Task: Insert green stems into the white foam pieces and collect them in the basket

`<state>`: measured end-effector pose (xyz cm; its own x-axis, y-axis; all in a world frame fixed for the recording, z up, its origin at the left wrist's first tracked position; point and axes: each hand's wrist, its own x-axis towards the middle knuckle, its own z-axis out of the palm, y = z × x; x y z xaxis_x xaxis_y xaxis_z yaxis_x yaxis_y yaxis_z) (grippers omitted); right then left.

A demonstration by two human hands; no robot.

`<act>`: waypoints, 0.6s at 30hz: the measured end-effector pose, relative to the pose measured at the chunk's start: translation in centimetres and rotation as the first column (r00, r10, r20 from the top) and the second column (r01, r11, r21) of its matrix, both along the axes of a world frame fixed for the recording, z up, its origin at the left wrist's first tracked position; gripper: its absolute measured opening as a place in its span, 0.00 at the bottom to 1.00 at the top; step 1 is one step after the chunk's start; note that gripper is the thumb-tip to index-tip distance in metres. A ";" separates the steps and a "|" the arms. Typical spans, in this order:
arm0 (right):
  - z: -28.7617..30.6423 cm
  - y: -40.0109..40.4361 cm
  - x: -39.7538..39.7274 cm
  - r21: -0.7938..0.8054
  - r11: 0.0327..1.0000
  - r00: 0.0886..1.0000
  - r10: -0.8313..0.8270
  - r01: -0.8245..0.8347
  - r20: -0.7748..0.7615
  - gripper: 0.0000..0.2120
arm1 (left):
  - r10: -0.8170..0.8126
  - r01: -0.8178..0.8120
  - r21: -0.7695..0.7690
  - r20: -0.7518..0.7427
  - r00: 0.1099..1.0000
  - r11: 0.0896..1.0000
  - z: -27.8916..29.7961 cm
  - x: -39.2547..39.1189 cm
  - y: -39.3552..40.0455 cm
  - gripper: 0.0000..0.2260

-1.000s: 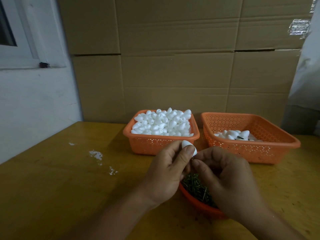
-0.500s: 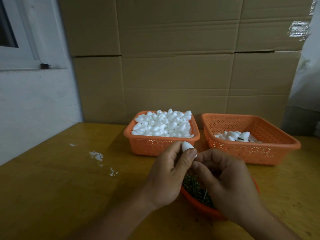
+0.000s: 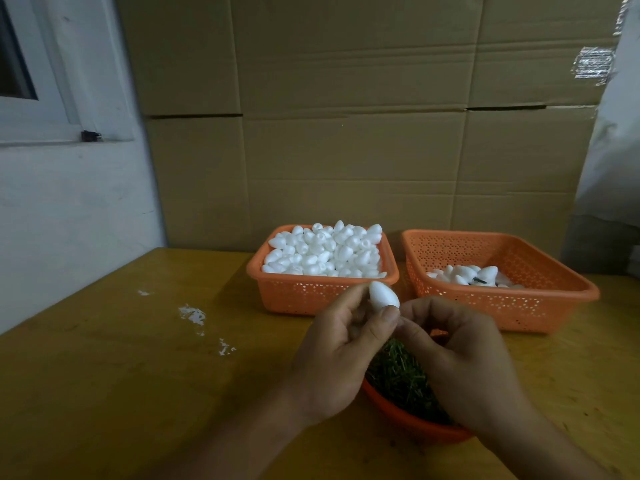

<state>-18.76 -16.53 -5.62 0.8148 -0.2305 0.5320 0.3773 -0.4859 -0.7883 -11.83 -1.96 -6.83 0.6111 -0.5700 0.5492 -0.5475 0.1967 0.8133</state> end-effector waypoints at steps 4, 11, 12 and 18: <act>0.9 -1.5 0.5 0.041 0.993 0.994 -0.109 0.110 -0.029 0.05 | 0.104 -0.107 0.111 0.030 0.994 0.988 -0.7 0.3 0.0 0.20; 2.2 -9.1 5.4 -0.175 0.860 0.849 -0.505 0.479 -0.158 0.06 | 0.233 -0.281 0.233 0.214 0.949 0.931 -1.3 -0.1 0.0 0.10; 2.3 -10.2 6.1 -0.245 0.817 0.797 -0.569 0.521 -0.202 0.04 | 0.242 -0.297 0.230 0.238 0.941 0.927 -1.3 -0.1 0.0 0.09; 2.2 -14.8 8.9 -0.487 0.625 0.559 -0.775 0.610 -0.295 0.14 | 0.269 -0.344 0.232 0.301 0.915 0.910 -1.0 -0.3 0.0 0.06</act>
